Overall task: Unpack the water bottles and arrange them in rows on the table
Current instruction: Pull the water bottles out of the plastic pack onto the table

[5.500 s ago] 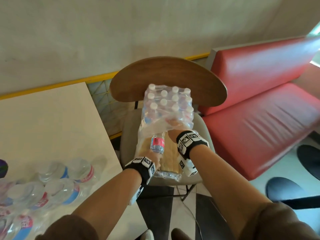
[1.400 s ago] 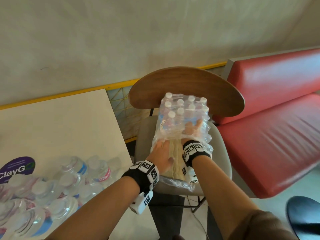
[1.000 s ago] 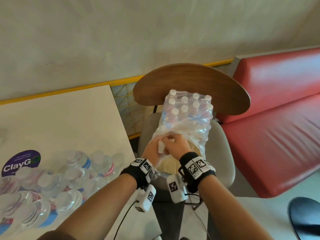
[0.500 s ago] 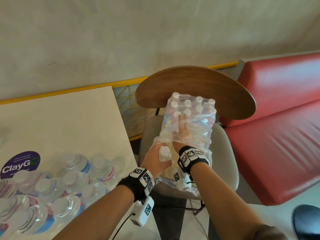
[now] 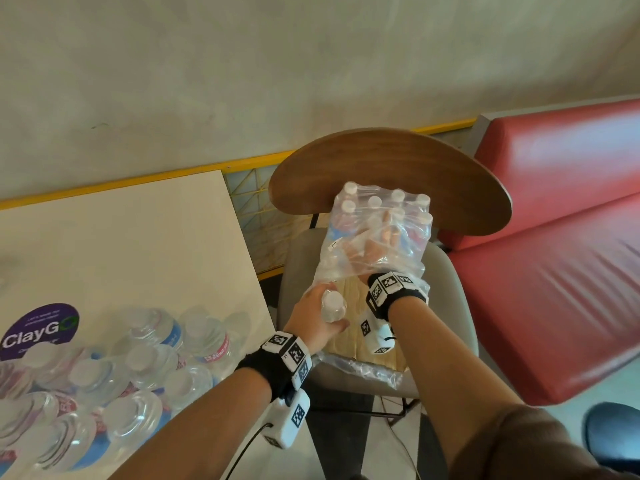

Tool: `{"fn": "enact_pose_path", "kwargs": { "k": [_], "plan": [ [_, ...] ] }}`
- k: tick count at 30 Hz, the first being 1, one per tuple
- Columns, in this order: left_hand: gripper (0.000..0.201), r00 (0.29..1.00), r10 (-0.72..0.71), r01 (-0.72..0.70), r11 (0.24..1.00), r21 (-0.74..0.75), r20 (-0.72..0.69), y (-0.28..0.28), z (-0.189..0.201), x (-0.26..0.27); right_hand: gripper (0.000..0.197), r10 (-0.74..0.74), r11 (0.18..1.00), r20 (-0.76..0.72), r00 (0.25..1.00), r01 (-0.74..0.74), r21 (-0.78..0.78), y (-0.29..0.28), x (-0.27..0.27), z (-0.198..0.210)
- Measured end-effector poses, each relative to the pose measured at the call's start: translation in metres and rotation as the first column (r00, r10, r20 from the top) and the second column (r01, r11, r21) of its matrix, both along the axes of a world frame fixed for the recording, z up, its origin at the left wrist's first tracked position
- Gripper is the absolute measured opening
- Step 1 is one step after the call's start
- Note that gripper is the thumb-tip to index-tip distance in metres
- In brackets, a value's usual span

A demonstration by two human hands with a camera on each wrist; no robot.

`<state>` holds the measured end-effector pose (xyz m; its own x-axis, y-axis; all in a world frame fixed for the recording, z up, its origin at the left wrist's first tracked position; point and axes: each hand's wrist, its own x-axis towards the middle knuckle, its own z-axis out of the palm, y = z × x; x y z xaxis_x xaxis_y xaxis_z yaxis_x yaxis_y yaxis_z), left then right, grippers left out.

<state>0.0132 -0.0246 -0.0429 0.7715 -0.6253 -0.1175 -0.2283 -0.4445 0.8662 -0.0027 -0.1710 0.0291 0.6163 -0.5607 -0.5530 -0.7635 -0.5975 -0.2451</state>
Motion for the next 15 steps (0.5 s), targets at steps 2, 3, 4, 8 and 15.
{"fn": "enact_pose_path", "kwargs": {
  "k": [2,3,4,8,15],
  "plan": [
    [0.064,1.0,0.001,-0.001,1.0,0.006,-0.011,0.001,-0.002,-0.002,0.051,0.018,1.0,0.082,0.996,-0.017,-0.011,-0.002,-0.003,0.013],
    [0.064,1.0,0.008,-0.008,1.0,0.001,-0.01,0.001,-0.003,-0.003,0.049,0.01,1.0,0.072,0.997,-0.008,-0.025,0.0,-0.005,0.023],
    [0.064,1.0,0.015,-0.015,1.0,-0.006,-0.008,0.001,-0.003,-0.003,0.049,0.032,0.997,0.074,0.997,-0.027,-0.07,-0.004,-0.004,0.019],
    [0.065,1.0,0.023,-0.023,1.0,-0.007,-0.017,0.0,-0.003,0.0,0.052,-0.014,1.0,0.111,0.994,0.014,-0.006,-0.002,0.001,0.019],
    [0.065,0.999,0.037,-0.038,0.999,-0.006,-0.028,0.001,-0.006,0.003,0.05,-0.13,0.992,0.082,0.988,0.129,0.018,0.01,-0.006,0.012]
  ]
}}
